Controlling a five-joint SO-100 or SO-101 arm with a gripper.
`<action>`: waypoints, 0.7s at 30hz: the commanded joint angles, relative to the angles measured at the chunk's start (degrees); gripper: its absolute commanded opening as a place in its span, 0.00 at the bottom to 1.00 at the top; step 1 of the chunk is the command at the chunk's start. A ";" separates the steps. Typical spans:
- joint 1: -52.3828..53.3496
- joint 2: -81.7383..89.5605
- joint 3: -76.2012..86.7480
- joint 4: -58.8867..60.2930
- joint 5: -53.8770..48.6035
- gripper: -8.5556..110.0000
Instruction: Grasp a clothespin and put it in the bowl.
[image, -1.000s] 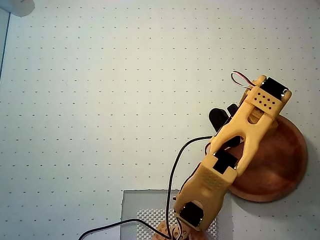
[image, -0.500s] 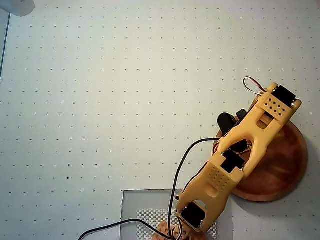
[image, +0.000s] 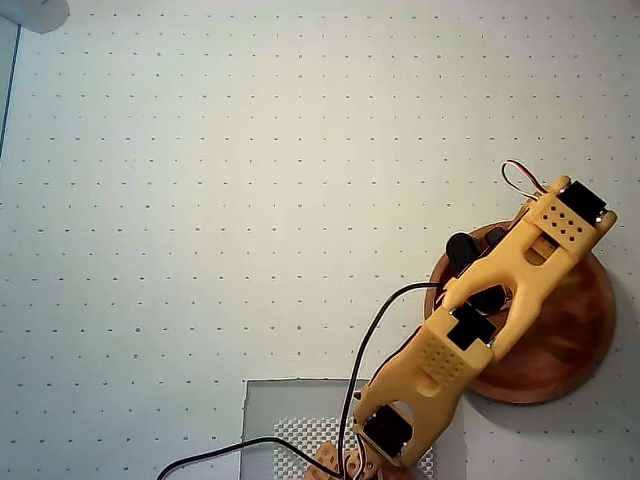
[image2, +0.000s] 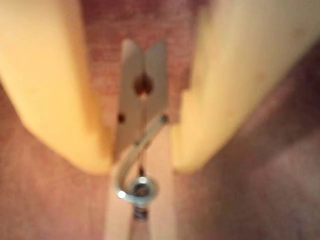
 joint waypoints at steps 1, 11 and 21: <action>0.18 2.64 -3.43 0.26 -0.70 0.13; 0.09 2.90 -3.43 0.35 -0.79 0.26; -4.39 18.11 -2.90 3.16 -0.18 0.26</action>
